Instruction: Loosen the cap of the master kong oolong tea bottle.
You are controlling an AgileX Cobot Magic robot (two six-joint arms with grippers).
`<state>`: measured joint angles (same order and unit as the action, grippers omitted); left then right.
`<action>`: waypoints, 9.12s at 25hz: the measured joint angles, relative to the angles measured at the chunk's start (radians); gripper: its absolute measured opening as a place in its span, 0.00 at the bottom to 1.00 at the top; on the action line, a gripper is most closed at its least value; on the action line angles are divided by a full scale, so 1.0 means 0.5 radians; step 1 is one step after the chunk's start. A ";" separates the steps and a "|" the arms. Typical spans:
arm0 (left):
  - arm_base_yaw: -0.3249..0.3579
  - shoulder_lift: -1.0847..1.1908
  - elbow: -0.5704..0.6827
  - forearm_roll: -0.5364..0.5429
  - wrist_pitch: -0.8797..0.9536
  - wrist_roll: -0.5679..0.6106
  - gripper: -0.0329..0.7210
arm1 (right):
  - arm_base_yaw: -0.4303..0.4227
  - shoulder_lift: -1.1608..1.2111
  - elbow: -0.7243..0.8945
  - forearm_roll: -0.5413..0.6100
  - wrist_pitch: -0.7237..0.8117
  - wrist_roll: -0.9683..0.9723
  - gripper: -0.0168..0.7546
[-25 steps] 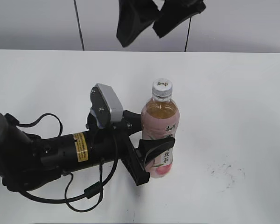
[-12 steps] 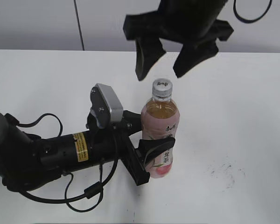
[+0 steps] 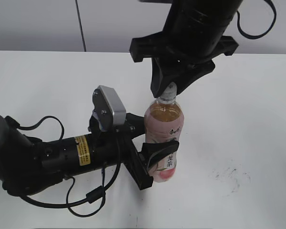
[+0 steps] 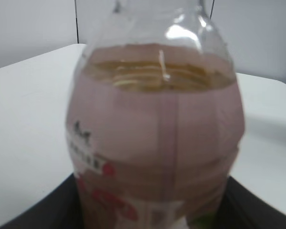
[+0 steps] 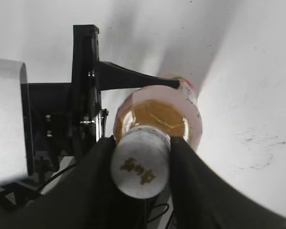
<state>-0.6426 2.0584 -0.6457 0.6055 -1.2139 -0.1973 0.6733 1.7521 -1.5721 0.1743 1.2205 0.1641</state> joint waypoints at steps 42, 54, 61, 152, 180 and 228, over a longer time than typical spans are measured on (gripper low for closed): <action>0.000 0.000 0.000 -0.006 0.002 -0.007 0.56 | -0.519 -0.125 -0.018 -0.388 0.001 -0.540 0.37; 0.000 0.000 0.000 -0.002 0.002 -0.005 0.56 | -0.744 -0.006 1.096 -0.349 -0.577 -0.295 0.37; 0.000 0.000 0.000 -0.002 0.002 -0.005 0.56 | -0.744 0.176 1.140 -0.329 -0.800 -0.292 0.37; 1.209 -3.400 0.114 -1.054 4.302 0.222 0.62 | -0.744 -1.904 1.860 -0.253 -0.240 -0.370 0.78; 1.155 -4.128 0.170 -1.198 4.481 0.428 0.53 | -0.744 -3.517 2.118 -0.349 -0.243 -0.416 0.70; 1.181 -4.128 0.170 -1.211 4.481 0.428 0.37 | -1.150 -3.517 2.118 -0.349 -0.245 -0.414 0.70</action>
<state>-0.0521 -0.0056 -0.5608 0.0000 1.0268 0.0167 0.0984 -0.0065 -0.5131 0.0000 1.0982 -0.0427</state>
